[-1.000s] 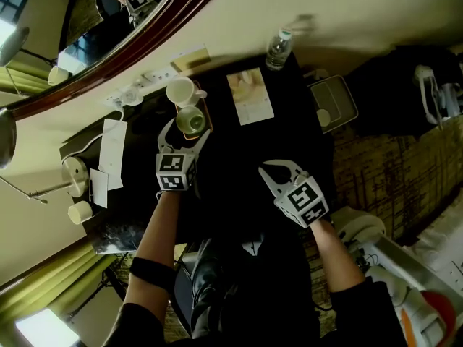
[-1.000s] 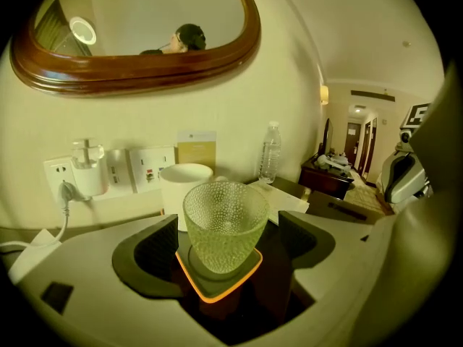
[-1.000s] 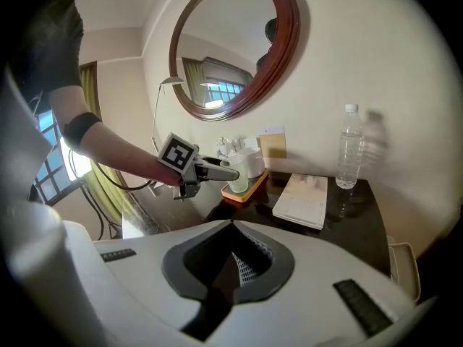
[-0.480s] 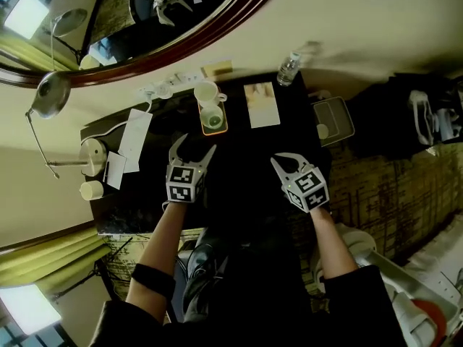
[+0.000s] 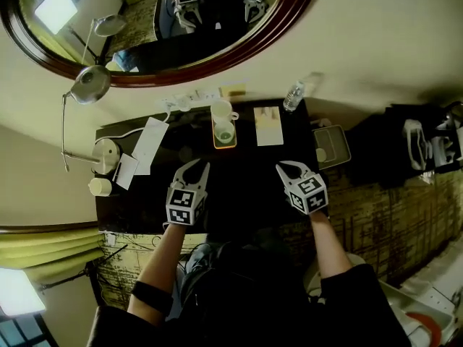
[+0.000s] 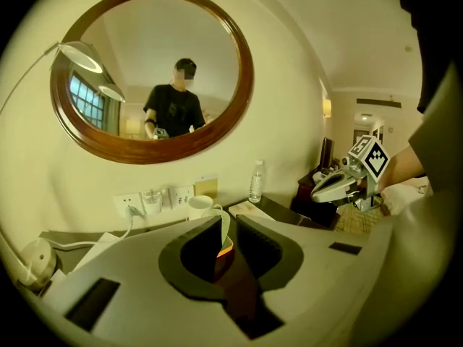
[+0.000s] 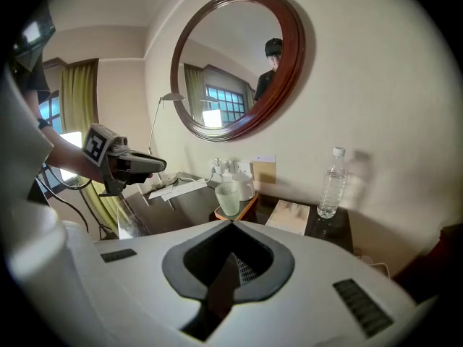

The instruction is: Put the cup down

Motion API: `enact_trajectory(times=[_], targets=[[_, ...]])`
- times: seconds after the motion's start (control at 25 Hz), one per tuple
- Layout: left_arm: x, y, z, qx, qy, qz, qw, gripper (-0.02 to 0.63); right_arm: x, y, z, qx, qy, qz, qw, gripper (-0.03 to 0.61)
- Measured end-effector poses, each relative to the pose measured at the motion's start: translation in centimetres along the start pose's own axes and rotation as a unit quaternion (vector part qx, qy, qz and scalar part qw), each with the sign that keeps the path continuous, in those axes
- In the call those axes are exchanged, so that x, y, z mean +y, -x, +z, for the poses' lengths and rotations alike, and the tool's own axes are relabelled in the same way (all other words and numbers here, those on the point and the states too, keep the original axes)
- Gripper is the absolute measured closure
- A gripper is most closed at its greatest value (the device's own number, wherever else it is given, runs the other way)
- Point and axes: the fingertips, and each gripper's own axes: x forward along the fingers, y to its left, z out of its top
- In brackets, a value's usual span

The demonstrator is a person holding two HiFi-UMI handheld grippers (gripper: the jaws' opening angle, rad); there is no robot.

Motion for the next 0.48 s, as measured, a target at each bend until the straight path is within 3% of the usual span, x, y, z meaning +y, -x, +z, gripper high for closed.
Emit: enact_trajectory(times=[0.12, 0.48], targets=[[0.8, 1.4, -0.6, -0.003, 0.012, 0.017, 0.9998, 0.611, 0.1, -0.2, 0.8, -0.008, 0.006, 0.003, 1.000, 0.566], [-0.3, 4.8, -1.0, -0.001, 0.042, 0.013, 0.9991, 0.614, 2.9, 0.3, 2.6, -0.022, 0.010, 0.024, 0.999, 0.566]])
